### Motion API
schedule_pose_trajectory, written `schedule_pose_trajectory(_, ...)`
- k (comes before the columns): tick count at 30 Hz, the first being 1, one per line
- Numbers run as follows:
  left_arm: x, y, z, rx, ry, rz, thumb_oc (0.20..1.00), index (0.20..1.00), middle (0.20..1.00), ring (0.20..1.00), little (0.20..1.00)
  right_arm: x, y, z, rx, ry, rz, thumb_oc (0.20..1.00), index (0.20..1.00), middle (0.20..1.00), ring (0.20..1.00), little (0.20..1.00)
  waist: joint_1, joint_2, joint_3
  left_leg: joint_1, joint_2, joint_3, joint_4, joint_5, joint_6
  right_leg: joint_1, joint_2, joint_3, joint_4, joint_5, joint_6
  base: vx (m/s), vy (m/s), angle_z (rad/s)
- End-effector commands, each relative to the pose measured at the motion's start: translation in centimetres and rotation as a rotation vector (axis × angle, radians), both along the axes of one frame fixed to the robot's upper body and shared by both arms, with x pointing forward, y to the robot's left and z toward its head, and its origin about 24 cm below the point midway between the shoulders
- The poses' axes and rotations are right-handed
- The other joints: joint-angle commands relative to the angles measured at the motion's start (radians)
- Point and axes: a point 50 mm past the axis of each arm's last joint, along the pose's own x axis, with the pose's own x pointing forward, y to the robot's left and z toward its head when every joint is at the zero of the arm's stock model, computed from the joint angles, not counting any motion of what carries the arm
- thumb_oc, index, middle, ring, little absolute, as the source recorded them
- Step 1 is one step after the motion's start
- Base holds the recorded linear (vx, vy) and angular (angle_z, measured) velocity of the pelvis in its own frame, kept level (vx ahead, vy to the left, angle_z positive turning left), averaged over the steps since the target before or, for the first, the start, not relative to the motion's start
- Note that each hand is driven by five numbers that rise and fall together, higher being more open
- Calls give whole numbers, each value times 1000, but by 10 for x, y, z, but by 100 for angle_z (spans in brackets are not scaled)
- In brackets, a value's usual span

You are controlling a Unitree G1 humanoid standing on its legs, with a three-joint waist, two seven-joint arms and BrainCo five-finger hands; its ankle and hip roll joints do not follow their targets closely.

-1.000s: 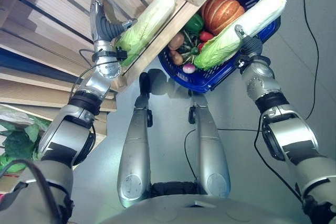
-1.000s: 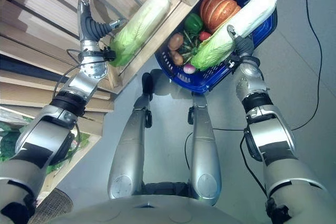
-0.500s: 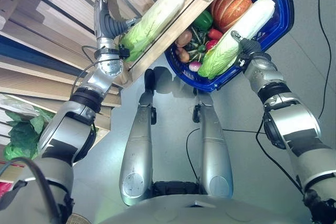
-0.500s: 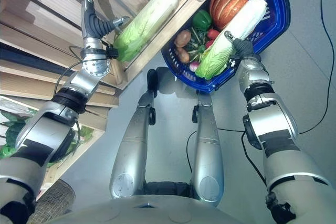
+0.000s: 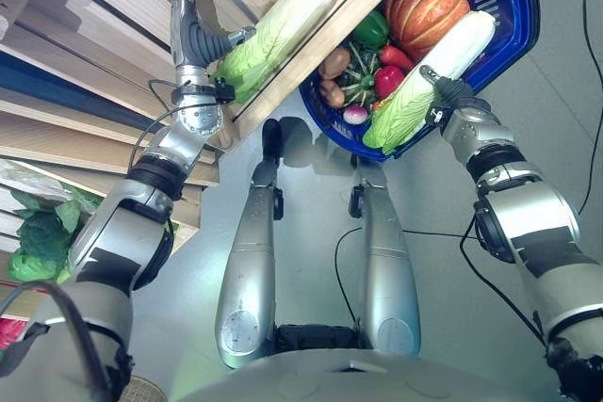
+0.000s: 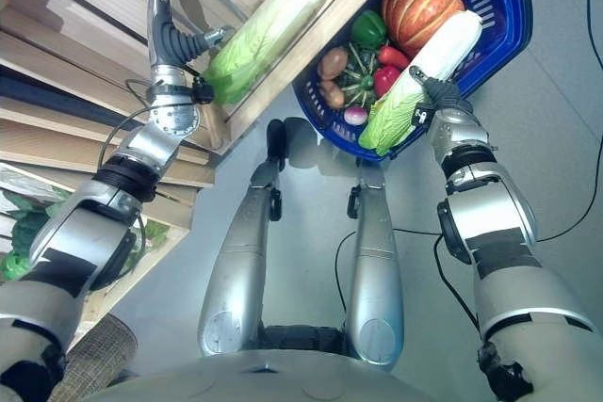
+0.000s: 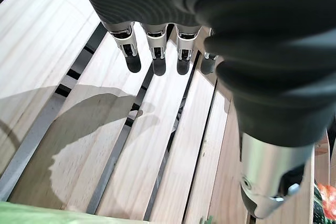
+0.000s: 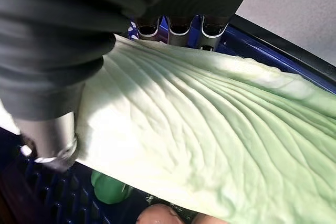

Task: Pick up fruits and vegetables into the basket

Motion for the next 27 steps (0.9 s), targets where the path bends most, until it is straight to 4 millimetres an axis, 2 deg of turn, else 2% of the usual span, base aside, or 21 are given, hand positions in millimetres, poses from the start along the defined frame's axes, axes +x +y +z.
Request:
schedule_pose_trajectory(1, -2, -9, 7, -85, -68, -28, 1000, 1000, 1000, 1000, 1000, -6, -31, 13, -52, -11, -87, 1000, 1000, 1000, 1000, 1000, -10, 93, -33, -18, -35, -10, 22, -39, 21, 16, 28, -69, 83, -74, 11, 0, 0, 0)
schedule_pose_trajectory(12, -2, -9, 6, -90, -61, -33, 1000, 1000, 1000, 1000, 1000, -7, -35, 15, -72, -5, -121, 1000, 1000, 1000, 1000, 1000, -11, 99, -33, -19, -36, -6, 23, -38, 21, 15, 27, -68, 83, -74, 12, 0, 0, 0)
schedule_pose_trajectory(19, -1, -11, 5, -44, -31, -52, 1000, 1000, 1000, 1000, 1000, -6, -38, 23, -69, -54, -149, 1000, 1000, 1000, 1000, 1000, -11, 97, -33, -12, -33, -4, 13, -35, 21, 22, 29, -69, 78, -71, 12, 0, 0, 0)
schedule_pose_trajectory(22, 0, -11, 4, -22, -5, -47, 1000, 1000, 1000, 1000, 1000, -4, -37, 30, -68, -114, -150, 1000, 1000, 1000, 1000, 1000, -13, 96, -33, -8, -31, -2, 11, -36, 21, 25, 30, -69, 79, -73, 12, 0, 0, 0)
schedule_pose_trajectory(23, 2, -9, 4, -4, 18, -39, 1000, 1000, 1000, 1000, 1000, -3, -36, 42, -114, -182, -151, 1000, 1000, 1000, 1000, 1000, -17, 94, -33, -6, -31, -1, 12, -37, 19, 27, 31, -67, 82, -74, 14, 0, 0, 0)
schedule_pose_trajectory(27, 6, -6, 4, 23, 68, -18, 1000, 1000, 1000, 1000, 1000, 0, -30, 59, -160, -298, -162, 1000, 1000, 1000, 1000, 1000, -26, 89, -33, 1, -28, 5, 11, -37, 18, 32, 35, -63, 82, -73, 16, -2, 8, 0)
